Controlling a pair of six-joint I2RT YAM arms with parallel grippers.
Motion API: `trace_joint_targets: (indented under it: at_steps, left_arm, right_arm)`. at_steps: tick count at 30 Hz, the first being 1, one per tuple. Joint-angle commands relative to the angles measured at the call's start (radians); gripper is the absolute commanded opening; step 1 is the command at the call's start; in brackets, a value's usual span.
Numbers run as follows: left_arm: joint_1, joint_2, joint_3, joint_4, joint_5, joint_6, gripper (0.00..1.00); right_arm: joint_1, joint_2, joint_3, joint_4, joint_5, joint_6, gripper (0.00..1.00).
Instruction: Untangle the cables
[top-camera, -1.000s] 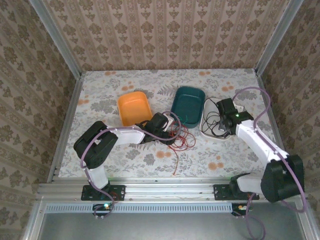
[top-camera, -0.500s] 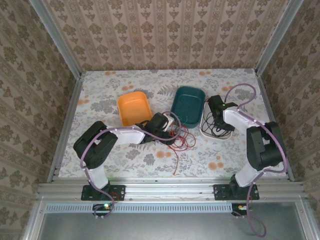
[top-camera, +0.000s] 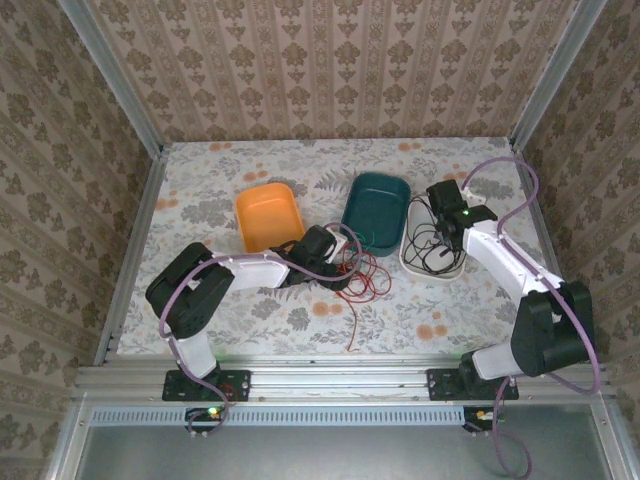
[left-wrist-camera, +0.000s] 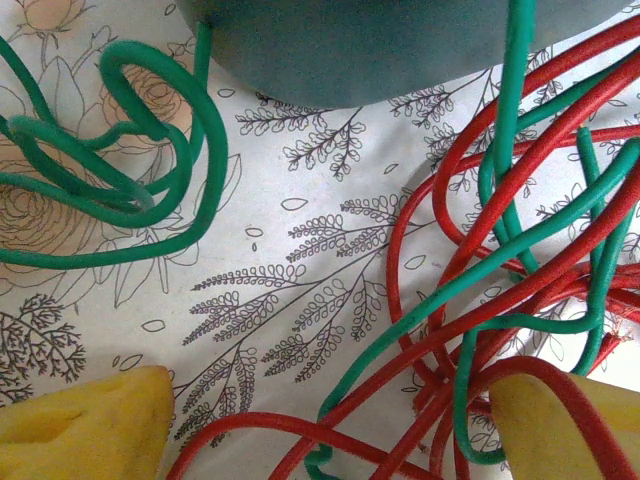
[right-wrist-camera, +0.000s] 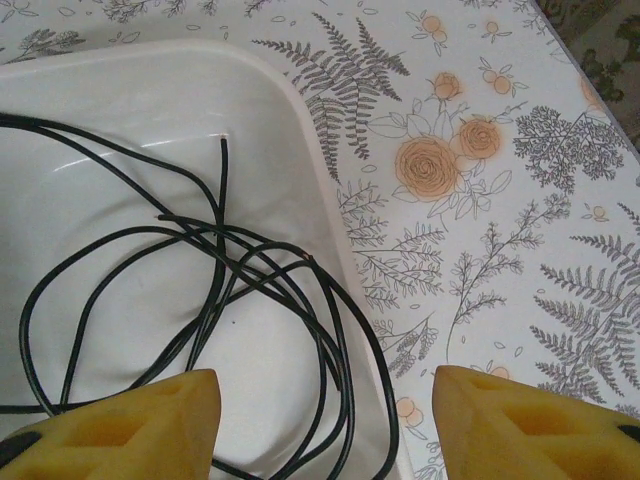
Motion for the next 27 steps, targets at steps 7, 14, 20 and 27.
trace_joint_targets:
  at_steps: [7,14,20,27]
  left_arm:
    - [-0.001,-0.031,-0.024,-0.005,-0.001,-0.011,0.84]
    - [-0.001,-0.032,-0.038,-0.006,-0.003,-0.011,0.84]
    - [-0.001,-0.032,-0.04,-0.007,-0.002,-0.011,0.84]
    - [-0.002,-0.041,-0.038,-0.014,-0.01,-0.01,0.84]
  right_arm:
    - [-0.021,-0.067,-0.119,-0.086,-0.033,0.119,0.56]
    - [-0.047,-0.055,-0.217,-0.033,-0.171,0.111,0.33]
    - [-0.077,-0.004,-0.244,0.002,-0.187,0.114,0.2]
    - [-0.158,0.076,-0.172,0.044,-0.17,0.088,0.15]
